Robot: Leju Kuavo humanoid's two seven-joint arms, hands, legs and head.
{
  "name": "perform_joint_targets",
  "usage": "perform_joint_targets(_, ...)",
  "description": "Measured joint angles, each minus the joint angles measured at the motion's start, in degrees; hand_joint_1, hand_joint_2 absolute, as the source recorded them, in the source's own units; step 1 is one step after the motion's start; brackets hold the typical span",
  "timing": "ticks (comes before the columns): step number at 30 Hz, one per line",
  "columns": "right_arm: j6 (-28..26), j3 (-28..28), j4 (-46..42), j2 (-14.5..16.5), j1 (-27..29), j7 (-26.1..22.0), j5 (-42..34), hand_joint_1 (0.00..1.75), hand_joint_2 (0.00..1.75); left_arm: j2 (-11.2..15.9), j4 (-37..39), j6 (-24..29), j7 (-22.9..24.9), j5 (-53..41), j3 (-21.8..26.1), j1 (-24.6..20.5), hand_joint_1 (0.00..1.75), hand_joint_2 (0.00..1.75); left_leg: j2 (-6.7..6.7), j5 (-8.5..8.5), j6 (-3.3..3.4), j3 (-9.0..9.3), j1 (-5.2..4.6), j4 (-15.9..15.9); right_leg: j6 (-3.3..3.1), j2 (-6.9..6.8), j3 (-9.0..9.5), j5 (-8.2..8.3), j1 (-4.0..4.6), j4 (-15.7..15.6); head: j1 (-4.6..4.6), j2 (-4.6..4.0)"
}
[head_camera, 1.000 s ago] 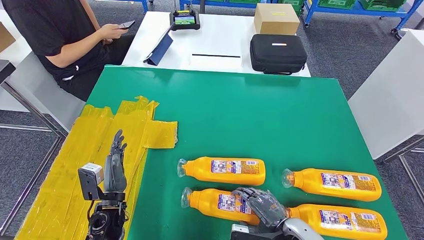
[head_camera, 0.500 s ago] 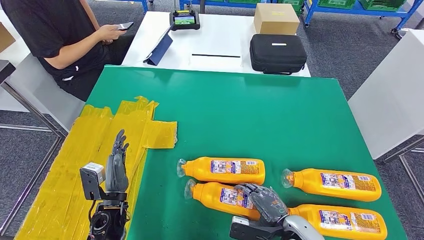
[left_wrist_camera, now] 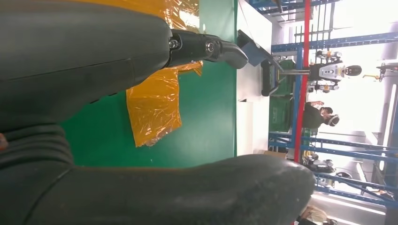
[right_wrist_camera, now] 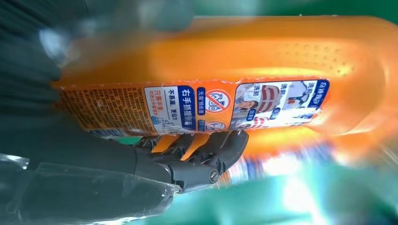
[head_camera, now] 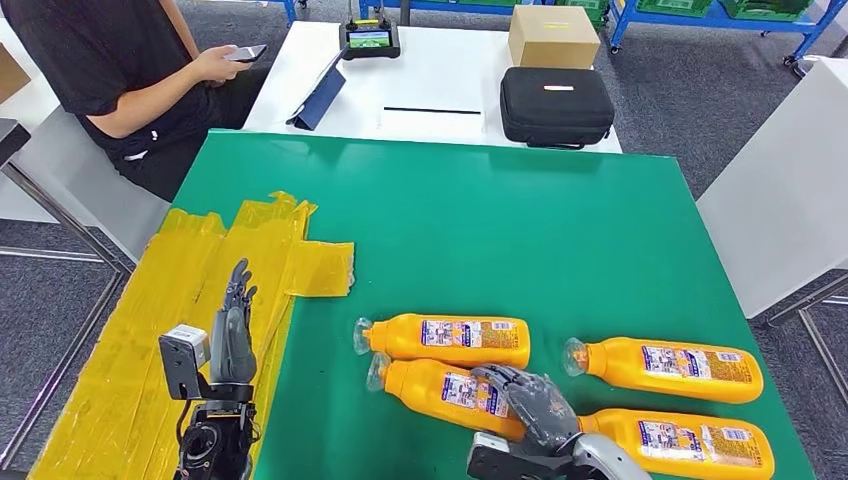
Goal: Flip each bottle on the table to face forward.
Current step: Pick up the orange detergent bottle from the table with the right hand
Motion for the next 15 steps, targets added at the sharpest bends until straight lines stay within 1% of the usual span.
perform_joint_targets(2, 1.4, -1.8, -2.9, 1.5, -0.6, -3.6, -8.2, 1.75, 1.75, 0.0, 0.0, 0.0, -0.1, 0.0, 0.0, 0.0, 0.0, 0.0, 0.03, 0.06, 0.01, -0.11, 0.0, 0.0, 0.0, 0.01, -0.14, 0.06, 0.0, 0.0, -0.02, 0.0)
perform_joint_targets(3, 2.2, -2.5, -4.4, 2.0, -0.9, -4.6, -12.6, 1.75, 1.75, 0.0, 0.1, 0.0, -0.2, 0.1, 0.0, -0.1, 0.0, 0.0, 0.04, 0.07, 0.02, -0.12, 0.0, 0.0, 0.0, 0.0, -0.17, 0.06, 0.01, 0.0, -0.02, 0.0)
perform_joint_targets(5, 3.2, -3.3, -6.7, 2.4, -1.4, -5.4, -19.8, 1.75, 1.75, 0.0, 0.3, -0.1, -0.6, 0.2, 0.1, -0.3, 0.0, 0.0, 0.04, 0.08, 0.03, -0.13, 0.01, 0.0, 0.0, -0.01, -0.16, 0.04, 0.01, 0.0, 0.0, 0.0)
perform_joint_targets(7, 3.8, -3.0, -7.9, 2.3, -1.6, -5.5, -25.2, 1.75, 1.75, 0.0, 0.7, -0.2, -1.0, 0.1, 0.3, -0.7, 0.0, 0.0, 0.02, 0.08, 0.03, -0.18, 0.01, 0.0, 0.0, -0.01, -0.17, 0.03, 0.01, 0.0, 0.0, 0.0)
perform_joint_targets(10, 3.5, -0.9, -8.6, 1.7, -2.3, -5.7, -31.6, 1.75, 1.75, 0.0, 1.9, -0.3, -1.6, 0.0, 0.3, -1.8, 0.0, 0.0, 0.03, 0.08, 0.03, -0.24, 0.01, 0.0, 0.0, 0.0, -0.22, 0.03, 0.01, 0.0, -0.01, 0.0)
perform_joint_targets(15, 2.9, 2.7, -9.6, 0.5, -3.2, -5.7, -37.9, 1.75, 1.75, 0.0, 3.7, 0.0, -2.1, -0.3, 0.3, -3.3, 0.0, 0.0, 0.0, 0.08, 0.03, -0.27, 0.01, 0.0, 0.01, -0.01, -0.24, 0.03, 0.0, 0.0, -0.01, 0.0)
